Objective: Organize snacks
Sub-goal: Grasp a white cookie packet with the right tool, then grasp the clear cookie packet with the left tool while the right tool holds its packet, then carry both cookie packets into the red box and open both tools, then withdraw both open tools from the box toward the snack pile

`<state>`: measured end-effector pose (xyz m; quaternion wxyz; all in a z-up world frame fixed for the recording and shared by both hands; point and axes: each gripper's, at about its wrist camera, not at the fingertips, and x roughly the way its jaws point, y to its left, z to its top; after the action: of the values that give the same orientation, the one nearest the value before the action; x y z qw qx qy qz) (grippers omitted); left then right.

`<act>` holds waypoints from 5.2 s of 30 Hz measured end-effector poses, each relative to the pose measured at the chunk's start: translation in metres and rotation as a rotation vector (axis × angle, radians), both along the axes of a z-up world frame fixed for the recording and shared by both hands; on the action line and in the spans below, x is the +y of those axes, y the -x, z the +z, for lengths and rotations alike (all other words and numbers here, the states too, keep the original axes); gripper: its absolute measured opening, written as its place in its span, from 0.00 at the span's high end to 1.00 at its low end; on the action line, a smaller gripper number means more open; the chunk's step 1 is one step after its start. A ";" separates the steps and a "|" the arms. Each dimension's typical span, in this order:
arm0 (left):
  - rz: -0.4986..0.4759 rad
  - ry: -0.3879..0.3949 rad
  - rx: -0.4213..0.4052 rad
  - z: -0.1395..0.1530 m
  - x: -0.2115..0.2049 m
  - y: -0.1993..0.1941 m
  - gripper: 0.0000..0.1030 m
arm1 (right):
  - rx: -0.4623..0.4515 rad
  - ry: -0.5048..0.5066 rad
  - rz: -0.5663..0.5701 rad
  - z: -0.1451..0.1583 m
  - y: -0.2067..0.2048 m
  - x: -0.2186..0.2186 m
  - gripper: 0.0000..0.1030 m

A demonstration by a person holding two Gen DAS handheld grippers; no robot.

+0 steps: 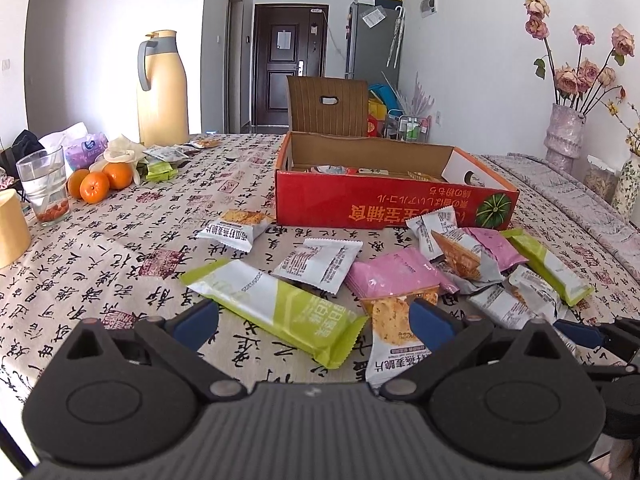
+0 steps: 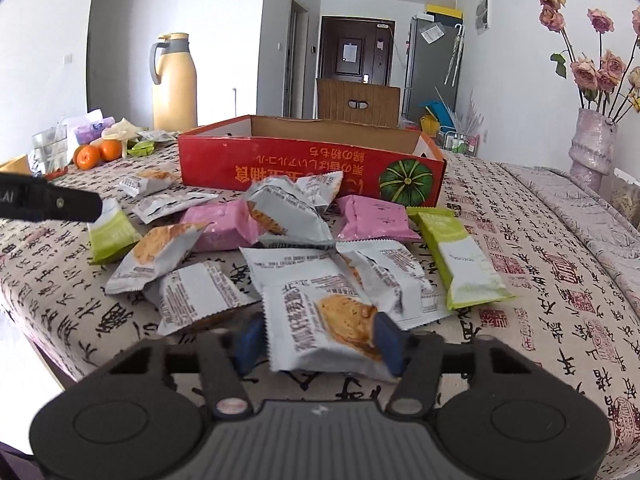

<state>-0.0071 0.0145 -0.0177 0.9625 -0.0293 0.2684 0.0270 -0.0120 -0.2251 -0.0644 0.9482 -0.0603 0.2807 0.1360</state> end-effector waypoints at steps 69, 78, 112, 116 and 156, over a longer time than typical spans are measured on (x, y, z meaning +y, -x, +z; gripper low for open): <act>-0.133 -0.024 0.080 0.010 -0.050 -0.056 0.58 | -0.128 -0.205 -0.075 0.042 -0.005 -0.038 0.87; -0.118 -0.016 -0.037 0.047 -0.044 -0.072 0.58 | -0.193 -0.210 -0.048 0.066 -0.030 -0.024 0.87; -0.010 0.006 -0.047 0.049 -0.026 -0.255 0.58 | -0.124 -0.195 -0.124 0.069 -0.253 0.006 0.87; -0.010 0.022 -0.015 0.033 -0.020 -0.264 0.58 | -0.100 -0.188 -0.134 0.060 -0.258 0.005 0.87; 0.091 0.018 -0.118 0.079 -0.006 -0.193 0.00 | -0.161 -0.199 -0.162 0.101 -0.199 -0.009 0.00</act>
<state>0.1858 0.0085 0.0614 0.9741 -0.0516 0.2097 0.0664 0.1868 -0.2339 0.0370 0.9768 0.0462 0.1930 0.0809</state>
